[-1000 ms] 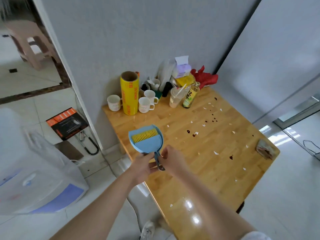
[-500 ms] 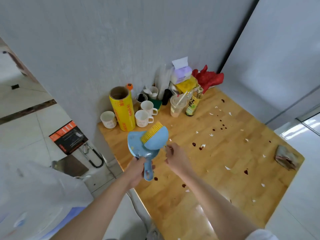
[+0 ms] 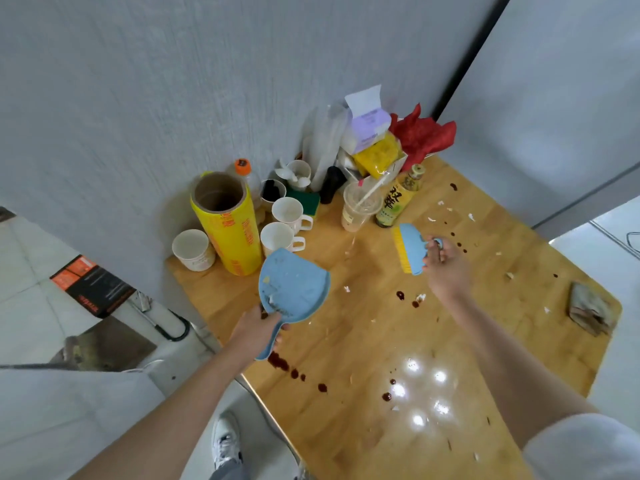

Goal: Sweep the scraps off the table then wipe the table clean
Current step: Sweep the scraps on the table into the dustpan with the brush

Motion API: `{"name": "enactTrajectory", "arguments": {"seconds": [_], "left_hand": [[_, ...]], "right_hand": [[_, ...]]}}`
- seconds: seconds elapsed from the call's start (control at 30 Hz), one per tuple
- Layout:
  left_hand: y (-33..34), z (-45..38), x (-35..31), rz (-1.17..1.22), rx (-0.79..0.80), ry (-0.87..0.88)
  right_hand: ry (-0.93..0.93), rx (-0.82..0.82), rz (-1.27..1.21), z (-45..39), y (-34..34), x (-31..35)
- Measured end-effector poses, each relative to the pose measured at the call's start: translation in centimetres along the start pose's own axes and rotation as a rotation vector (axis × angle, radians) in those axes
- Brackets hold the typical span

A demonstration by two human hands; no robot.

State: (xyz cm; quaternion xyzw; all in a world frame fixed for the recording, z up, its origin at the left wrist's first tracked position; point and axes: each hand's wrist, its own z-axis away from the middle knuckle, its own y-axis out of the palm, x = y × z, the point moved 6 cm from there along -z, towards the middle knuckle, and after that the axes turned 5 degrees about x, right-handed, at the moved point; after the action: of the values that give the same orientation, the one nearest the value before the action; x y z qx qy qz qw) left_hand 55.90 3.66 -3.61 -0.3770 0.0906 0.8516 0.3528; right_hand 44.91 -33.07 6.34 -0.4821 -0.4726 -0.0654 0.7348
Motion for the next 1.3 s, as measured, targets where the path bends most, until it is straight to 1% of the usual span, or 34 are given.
{"name": "enactTrajectory", "arguments": {"seconds": [0.1,0.17,0.23,0.37,0.43,0.47,0.5,0.57,0.67,0.77,0.87,0.93,1.07,1.13,1.2,1.3], "left_hand": [[-3.0,-0.2,1.2,-0.031,0.038,-0.005],[-5.0,0.2,2.1,-0.092,0.067,0.000],[-7.1,0.7,3.4,-0.134,0.072,-0.014],[-10.4,1.6,5.4,-0.182,0.038,-0.059],[-11.4,1.7,6.0,-0.182,0.028,-0.071],[-11.7,1.8,6.1,-0.181,0.030,-0.074],[-11.9,1.8,6.2,-0.178,0.036,-0.079],[-12.0,2.1,6.3,-0.155,0.050,-0.096],[-12.3,2.7,6.3,-0.108,0.048,-0.103],[-12.9,2.7,7.2,-0.098,0.029,-0.124],[-13.6,2.5,8.0,-0.117,-0.005,-0.130],[-14.5,2.5,8.3,-0.117,-0.031,-0.137],[-16.2,3.1,9.2,-0.101,-0.060,-0.144],[-16.9,3.4,9.5,-0.081,-0.074,-0.143],[-17.8,3.8,9.9,-0.078,-0.086,-0.151],[-19.0,3.9,10.6,-0.091,-0.094,-0.148]], "right_hand": [[0.016,0.090,0.221,-1.3,4.6,-0.8],[-0.016,0.122,0.292,-1.5,7.4,-0.2],[-0.068,0.156,0.313,-1.3,10.2,1.5],[-0.220,0.278,0.359,1.4,14.9,5.0],[-0.285,0.338,0.344,3.4,15.8,5.6],[-0.296,0.338,0.319,4.2,15.5,5.6],[-0.288,0.309,0.293,4.6,14.6,5.5],[-0.229,0.195,0.269,4.8,11.4,4.4],[-0.074,0.038,0.287,5.5,6.0,1.5],[0.023,-0.016,0.370,7.8,4.0,-1.0],[0.049,-0.015,0.369,10.0,5.5,-1.3],[-0.002,-0.003,0.344,10.7,8.1,0.3],[-0.074,0.086,0.277,11.8,14.6,4.6],[-0.120,0.102,0.250,12.0,16.4,6.3],[-0.138,0.086,0.231,11.8,16.3,6.8],[-0.123,-0.002,0.293,10.9,13.7,5.7]]}}
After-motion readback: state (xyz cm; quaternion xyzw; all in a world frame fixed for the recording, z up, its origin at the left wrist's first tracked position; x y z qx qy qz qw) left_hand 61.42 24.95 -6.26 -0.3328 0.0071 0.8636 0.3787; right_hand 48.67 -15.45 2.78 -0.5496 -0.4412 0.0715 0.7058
